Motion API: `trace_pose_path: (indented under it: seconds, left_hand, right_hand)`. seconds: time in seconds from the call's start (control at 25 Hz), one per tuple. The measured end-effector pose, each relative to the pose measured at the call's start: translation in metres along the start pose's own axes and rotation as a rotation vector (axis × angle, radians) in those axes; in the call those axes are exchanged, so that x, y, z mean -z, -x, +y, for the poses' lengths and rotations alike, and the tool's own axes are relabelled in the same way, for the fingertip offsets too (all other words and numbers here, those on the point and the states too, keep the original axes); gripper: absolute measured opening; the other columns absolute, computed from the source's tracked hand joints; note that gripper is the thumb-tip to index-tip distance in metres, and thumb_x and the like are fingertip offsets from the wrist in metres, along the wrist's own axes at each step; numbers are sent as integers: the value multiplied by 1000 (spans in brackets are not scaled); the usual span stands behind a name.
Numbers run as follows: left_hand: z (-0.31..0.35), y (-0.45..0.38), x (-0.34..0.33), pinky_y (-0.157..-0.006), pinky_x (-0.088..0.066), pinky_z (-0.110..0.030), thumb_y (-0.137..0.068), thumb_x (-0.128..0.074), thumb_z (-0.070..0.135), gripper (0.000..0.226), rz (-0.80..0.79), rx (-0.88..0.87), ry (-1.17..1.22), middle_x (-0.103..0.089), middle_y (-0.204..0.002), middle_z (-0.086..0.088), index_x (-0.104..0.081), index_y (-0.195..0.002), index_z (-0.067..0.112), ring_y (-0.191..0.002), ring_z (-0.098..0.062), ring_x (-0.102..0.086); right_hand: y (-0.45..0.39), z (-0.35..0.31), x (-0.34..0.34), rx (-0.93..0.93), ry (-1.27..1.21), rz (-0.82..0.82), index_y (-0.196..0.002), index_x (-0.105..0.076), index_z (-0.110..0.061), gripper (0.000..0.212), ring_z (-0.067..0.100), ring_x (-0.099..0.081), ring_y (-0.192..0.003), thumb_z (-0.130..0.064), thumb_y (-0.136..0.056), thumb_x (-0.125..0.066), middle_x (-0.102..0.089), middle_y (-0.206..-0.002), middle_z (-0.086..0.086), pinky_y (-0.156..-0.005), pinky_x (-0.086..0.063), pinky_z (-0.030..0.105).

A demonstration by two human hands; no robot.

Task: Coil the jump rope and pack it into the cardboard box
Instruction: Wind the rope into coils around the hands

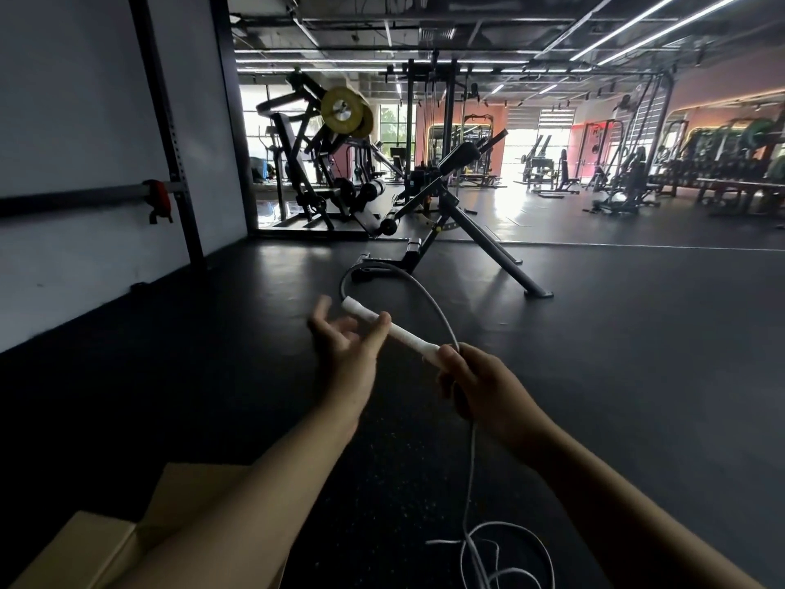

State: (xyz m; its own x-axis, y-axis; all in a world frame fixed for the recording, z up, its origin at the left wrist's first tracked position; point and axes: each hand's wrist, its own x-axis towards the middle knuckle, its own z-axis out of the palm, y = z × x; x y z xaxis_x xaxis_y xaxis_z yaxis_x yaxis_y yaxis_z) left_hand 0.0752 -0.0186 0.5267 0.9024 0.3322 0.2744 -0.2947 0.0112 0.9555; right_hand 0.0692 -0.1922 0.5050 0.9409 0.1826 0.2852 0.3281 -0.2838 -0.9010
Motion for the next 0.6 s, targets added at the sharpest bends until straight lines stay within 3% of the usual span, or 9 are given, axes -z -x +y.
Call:
trace_pose_path:
  seconds: [0.08,0.16,0.24,0.32,0.36,0.44,0.6]
  left_hand:
    - [7,-16,15,-113,-30,-33,-83,-76,35,88,89,-442,-375,-33,-158,-3,-24,-154,27,-144,-13,-29]
    - [28,-26,19,-123,-18,-51,-85,-69,44,74,-180,-828,-864,-40,-158,2,-38,-150,29,-152,-21,-23]
    - [50,-28,12,-122,-19,-52,-87,-65,54,60,-596,-769,-1142,-52,-149,9,-48,-141,37,-149,-20,-30]
    - [69,-28,2,-108,-43,-41,-85,-70,53,52,-827,-558,-1109,-66,-130,12,-56,-132,36,-126,-11,-55]
    - [77,-29,-2,-97,-49,-30,-84,-73,49,48,-861,-483,-1017,-69,-121,14,-60,-128,34,-111,-4,-61]
    - [87,-30,-8,-79,-44,-16,-85,-75,40,39,-847,-435,-905,-71,-109,17,-65,-121,30,-93,7,-61]
    - [88,-24,-7,-69,-40,-17,-93,-65,41,21,-868,-440,-934,-68,-94,14,-68,-111,30,-84,4,-59]
  right_hand:
    - [-5,-7,11,-12,129,-31,-85,-62,-13,33,10,-46,-49,-35,-106,-48,-60,-64,-3,-48,-39,27]
    - [-10,-19,20,15,245,-88,-81,-61,-18,33,7,-46,-48,-37,-105,-49,-58,-63,-5,-48,-39,25]
    - [-13,-33,29,77,374,-135,-80,-61,-23,29,1,-45,-46,-36,-104,-52,-57,-61,-8,-48,-38,19]
    - [-15,-48,35,127,445,-156,-90,-62,-22,19,-1,-45,-45,-33,-103,-53,-58,-66,-7,-48,-35,14]
    - [-15,-54,38,143,415,-156,-98,-59,-20,13,-2,-45,-44,-30,-103,-53,-58,-69,-5,-47,-34,13]
    - [-15,-62,41,159,258,-138,-112,-49,-14,13,-3,-43,-42,-23,-103,-53,-56,-70,0,-45,-33,11]
    - [-14,-61,42,168,150,-139,-105,-44,-22,13,-1,-40,-46,-29,-103,-55,-56,-69,0,-45,-33,12]
